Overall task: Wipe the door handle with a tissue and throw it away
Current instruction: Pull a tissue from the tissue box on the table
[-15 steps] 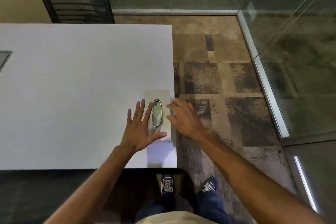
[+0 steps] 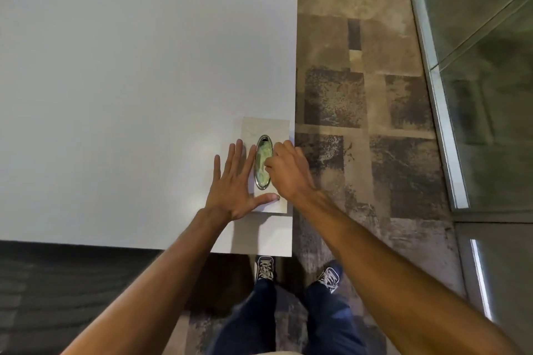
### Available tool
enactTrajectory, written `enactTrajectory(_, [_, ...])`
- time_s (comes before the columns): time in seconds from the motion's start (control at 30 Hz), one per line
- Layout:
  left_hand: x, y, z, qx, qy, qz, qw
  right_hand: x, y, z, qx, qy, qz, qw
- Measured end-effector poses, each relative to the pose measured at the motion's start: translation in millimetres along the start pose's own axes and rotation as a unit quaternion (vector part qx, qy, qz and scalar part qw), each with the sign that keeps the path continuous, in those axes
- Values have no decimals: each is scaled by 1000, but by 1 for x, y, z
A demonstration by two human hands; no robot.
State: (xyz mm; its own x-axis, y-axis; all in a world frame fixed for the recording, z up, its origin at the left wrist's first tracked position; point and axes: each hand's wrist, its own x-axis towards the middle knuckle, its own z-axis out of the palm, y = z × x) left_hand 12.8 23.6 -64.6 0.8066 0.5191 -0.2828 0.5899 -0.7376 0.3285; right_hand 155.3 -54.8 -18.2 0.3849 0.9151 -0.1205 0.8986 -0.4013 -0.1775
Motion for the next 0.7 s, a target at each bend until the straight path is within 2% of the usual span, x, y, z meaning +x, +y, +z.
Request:
enactTrajectory(0.3, [9,-11,7,-9,-5,6,1000,20,-14,2,-75,-59,12,995])
enactTrajectory(0.47, [12,-14,10,-6,-3,5,1000,23,-19,5,-66,-82,29,994])
enactTrajectory(0.7, [11,-16,12,-9,-4,1,1000,22,-11,13,-34,-26,0,999])
